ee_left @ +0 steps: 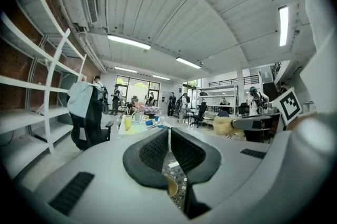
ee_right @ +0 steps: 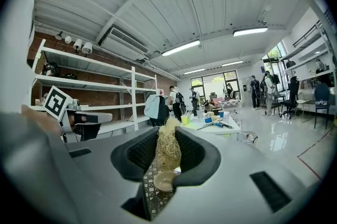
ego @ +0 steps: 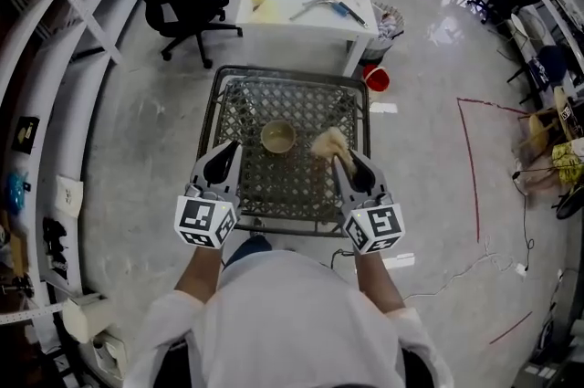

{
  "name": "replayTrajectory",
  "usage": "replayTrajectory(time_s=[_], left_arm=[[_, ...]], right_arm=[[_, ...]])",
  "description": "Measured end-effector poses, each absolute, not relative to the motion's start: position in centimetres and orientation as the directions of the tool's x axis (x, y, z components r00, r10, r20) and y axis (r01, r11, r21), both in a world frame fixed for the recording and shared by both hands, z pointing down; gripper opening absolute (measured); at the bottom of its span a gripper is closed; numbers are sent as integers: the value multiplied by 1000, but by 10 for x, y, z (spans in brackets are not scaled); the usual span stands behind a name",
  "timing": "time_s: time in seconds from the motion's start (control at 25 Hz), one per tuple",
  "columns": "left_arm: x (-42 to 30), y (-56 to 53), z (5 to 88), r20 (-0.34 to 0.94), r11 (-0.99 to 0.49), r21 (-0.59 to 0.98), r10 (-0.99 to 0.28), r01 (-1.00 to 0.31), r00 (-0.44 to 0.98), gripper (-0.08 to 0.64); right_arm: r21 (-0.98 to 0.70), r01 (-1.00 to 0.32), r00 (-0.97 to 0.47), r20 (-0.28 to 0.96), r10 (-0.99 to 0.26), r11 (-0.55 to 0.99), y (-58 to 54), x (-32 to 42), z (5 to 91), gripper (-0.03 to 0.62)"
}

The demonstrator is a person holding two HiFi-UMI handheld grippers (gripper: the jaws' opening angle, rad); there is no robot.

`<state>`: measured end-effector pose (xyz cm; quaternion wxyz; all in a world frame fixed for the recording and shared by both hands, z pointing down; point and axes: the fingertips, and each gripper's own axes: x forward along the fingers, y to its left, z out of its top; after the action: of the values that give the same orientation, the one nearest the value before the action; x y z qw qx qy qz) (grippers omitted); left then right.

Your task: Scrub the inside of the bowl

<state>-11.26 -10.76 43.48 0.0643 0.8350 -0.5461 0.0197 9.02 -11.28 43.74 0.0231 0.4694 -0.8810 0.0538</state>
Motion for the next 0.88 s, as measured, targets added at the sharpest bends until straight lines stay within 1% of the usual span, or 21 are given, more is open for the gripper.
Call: replayTrajectory(time_s=[0.64, 0.88], left_arm=[[-149, -191, 434, 107, -528, 81, -839, -845, 534, 41], [-140, -206, 435, 115, -538, 95, -830, -838, 546, 41]], right_arm=[[-66, -901, -432, 81, -898, 428, -170, 55, 432, 100], [-68, -902, -431, 88, -898, 426, -181, 57, 430, 100]])
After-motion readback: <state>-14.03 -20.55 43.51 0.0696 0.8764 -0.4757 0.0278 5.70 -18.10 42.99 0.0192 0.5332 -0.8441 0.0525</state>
